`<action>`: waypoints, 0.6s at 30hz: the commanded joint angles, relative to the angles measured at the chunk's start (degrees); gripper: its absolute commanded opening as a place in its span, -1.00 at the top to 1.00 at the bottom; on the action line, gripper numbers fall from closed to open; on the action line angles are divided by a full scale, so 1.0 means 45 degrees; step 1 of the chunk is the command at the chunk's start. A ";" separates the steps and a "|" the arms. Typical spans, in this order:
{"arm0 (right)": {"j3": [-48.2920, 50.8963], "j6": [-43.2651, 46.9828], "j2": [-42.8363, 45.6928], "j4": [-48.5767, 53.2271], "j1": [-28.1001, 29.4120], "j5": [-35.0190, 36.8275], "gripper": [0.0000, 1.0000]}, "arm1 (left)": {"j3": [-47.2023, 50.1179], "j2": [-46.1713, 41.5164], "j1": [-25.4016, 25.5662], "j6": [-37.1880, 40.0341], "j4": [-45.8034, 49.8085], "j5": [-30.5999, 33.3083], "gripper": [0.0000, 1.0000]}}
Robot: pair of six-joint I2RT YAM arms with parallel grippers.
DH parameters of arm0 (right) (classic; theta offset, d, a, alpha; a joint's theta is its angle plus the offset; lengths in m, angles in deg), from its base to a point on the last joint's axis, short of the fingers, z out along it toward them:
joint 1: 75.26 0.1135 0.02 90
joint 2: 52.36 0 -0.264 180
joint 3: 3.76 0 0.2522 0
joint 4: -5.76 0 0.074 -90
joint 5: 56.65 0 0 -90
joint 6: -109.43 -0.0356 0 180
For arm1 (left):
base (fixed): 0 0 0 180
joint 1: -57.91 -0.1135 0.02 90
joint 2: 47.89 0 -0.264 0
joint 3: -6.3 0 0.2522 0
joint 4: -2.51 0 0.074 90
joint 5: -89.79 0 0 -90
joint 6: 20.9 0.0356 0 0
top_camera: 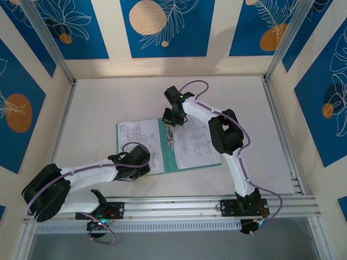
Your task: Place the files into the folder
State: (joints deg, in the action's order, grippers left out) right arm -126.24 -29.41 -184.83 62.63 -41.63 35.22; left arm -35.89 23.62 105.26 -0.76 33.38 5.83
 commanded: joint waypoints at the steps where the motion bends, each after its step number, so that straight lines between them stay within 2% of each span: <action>1: -0.0303 0.0306 -0.0040 0.0336 0.0040 -0.0371 0.90 | 0.0145 0.0247 -0.0169 0.0235 0.0193 0.0044 0.60; 18: 0.1676 0.0405 0.1836 -0.0742 0.0148 -0.0748 0.90 | 0.0138 0.0240 -0.0169 0.0059 0.0154 0.0139 0.61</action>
State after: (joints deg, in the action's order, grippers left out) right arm -120.08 -28.58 -180.19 59.46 -41.50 33.93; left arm -35.89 23.82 105.22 -0.81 33.05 5.85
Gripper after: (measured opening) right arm 0.065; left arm 0.195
